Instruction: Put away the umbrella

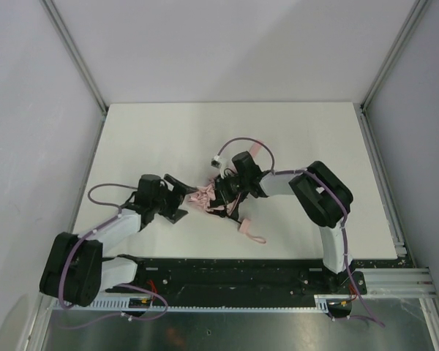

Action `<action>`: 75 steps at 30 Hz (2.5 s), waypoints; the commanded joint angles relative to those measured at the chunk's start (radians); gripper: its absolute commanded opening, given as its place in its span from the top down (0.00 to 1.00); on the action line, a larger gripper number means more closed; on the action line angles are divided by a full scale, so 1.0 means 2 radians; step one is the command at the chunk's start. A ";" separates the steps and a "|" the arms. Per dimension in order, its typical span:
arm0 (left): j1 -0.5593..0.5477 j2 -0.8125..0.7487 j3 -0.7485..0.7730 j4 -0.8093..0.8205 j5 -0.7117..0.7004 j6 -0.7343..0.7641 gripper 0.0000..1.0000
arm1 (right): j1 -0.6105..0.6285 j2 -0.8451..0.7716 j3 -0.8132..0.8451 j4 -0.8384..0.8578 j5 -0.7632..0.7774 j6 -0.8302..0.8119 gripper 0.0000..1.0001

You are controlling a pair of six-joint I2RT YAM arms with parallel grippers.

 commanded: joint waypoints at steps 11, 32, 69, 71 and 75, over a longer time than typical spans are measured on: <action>-0.074 0.146 -0.008 0.082 -0.024 -0.120 0.03 | -0.033 0.089 -0.011 -0.085 -0.116 0.051 1.00; -0.095 0.148 0.005 0.007 -0.083 -0.109 1.00 | -0.025 -0.050 0.055 -0.204 -0.025 0.003 0.42; -0.099 0.171 0.080 -0.093 -0.011 -0.100 1.00 | 0.146 -0.036 -0.061 -0.134 0.504 -0.103 0.96; -0.099 0.162 0.086 -0.093 -0.020 -0.092 1.00 | 0.132 -0.040 -0.082 -0.132 0.447 -0.095 0.99; -0.087 0.129 0.104 -0.092 -0.042 -0.062 0.74 | 0.093 -0.045 -0.106 -0.116 0.315 -0.086 1.00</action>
